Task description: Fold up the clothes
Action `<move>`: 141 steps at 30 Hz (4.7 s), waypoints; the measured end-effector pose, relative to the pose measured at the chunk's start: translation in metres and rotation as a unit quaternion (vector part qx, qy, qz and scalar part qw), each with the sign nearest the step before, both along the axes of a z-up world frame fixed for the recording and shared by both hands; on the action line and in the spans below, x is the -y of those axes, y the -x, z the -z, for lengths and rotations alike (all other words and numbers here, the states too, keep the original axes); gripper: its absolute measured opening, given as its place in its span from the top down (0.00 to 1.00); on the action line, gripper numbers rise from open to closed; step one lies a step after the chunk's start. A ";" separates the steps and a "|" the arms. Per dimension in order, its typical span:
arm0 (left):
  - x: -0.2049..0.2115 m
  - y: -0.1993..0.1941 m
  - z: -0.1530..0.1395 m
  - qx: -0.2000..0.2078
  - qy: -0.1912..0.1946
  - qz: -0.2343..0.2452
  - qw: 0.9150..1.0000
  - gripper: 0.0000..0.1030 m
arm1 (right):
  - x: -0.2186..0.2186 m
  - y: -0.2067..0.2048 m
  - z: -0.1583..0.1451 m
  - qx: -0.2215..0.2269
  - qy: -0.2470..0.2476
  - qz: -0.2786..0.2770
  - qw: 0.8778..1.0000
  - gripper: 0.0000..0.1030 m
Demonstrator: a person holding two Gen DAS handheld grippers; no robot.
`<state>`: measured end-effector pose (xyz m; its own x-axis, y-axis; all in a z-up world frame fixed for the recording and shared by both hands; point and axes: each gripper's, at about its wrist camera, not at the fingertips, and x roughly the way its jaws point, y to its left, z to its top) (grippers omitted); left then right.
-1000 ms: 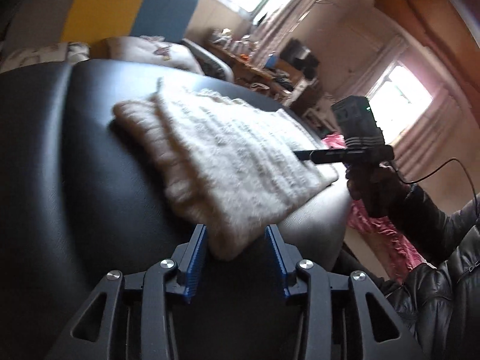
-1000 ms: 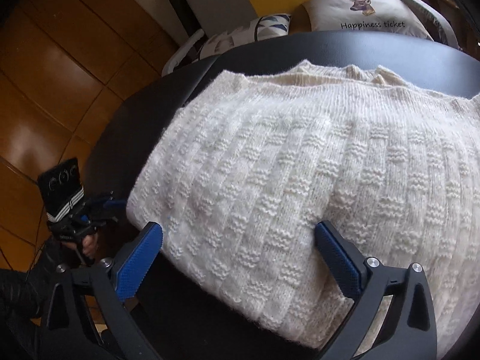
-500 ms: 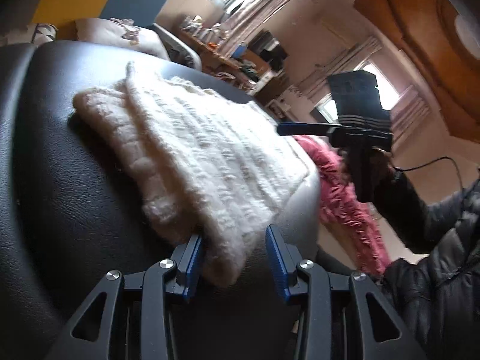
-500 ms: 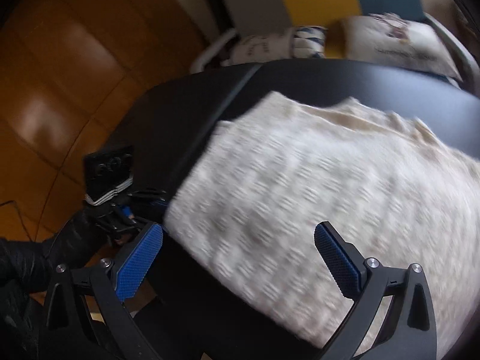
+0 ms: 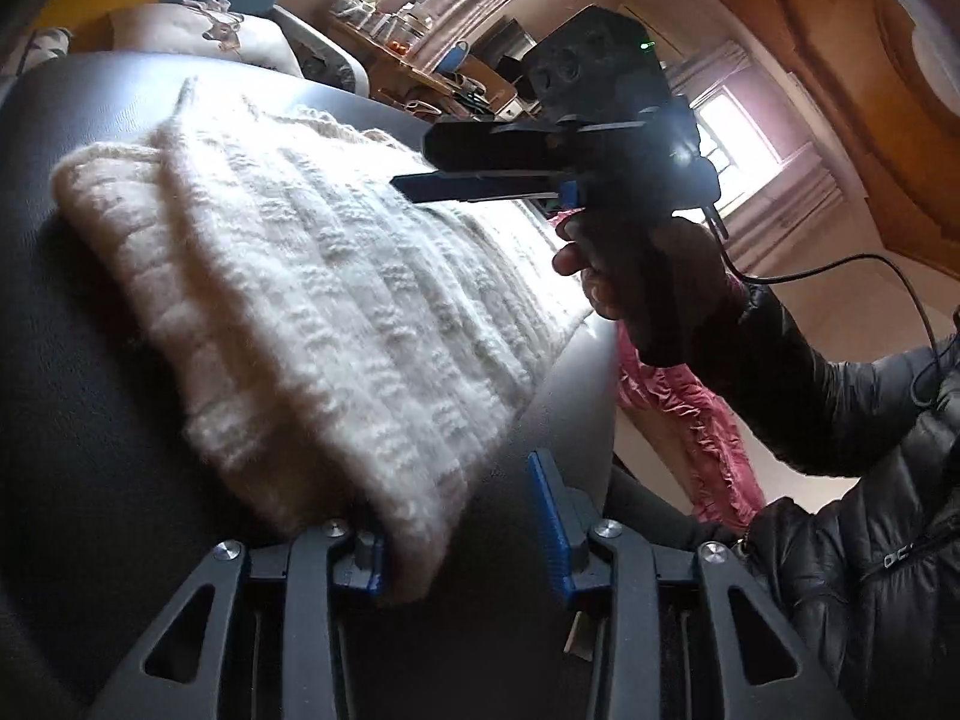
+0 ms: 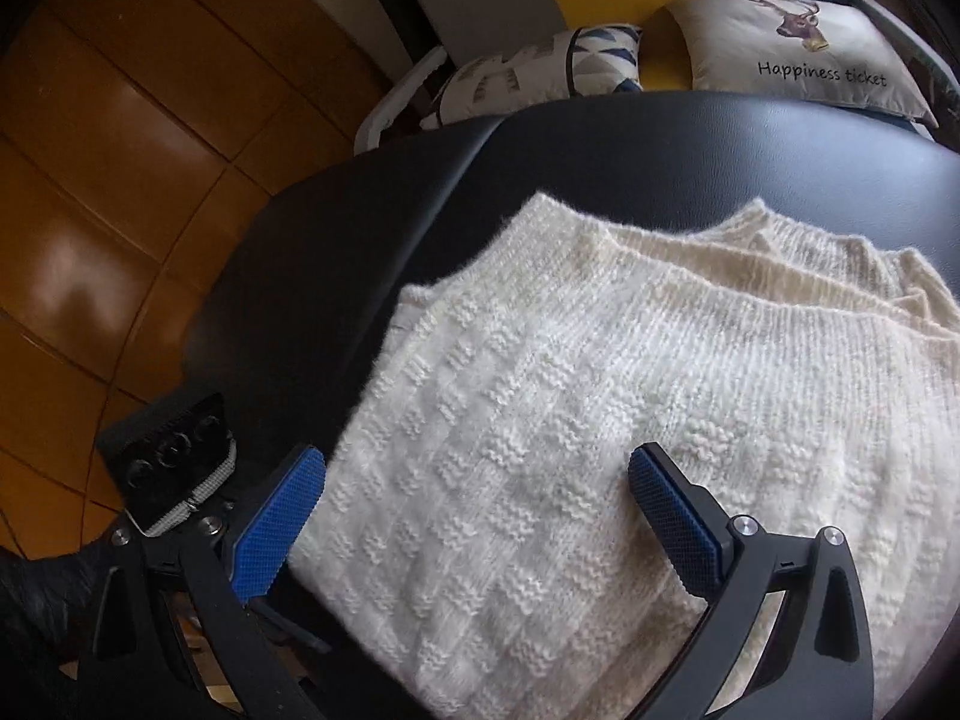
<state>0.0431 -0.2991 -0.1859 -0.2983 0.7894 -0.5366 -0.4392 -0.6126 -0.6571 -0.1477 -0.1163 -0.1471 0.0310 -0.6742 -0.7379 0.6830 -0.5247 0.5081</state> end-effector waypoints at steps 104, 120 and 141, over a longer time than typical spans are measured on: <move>-0.073 0.259 -0.035 0.003 0.280 0.218 0.935 0.69 | -0.126 0.000 0.005 -0.077 0.085 0.005 0.993 0.00; -0.074 0.216 -0.057 -0.108 0.305 0.137 0.936 0.98 | -0.112 0.006 -0.004 -0.099 0.040 0.032 0.994 0.00; -0.083 0.239 -0.037 -0.046 0.323 0.220 0.920 0.79 | -0.100 0.012 -0.019 -0.116 -0.012 0.003 0.993 0.00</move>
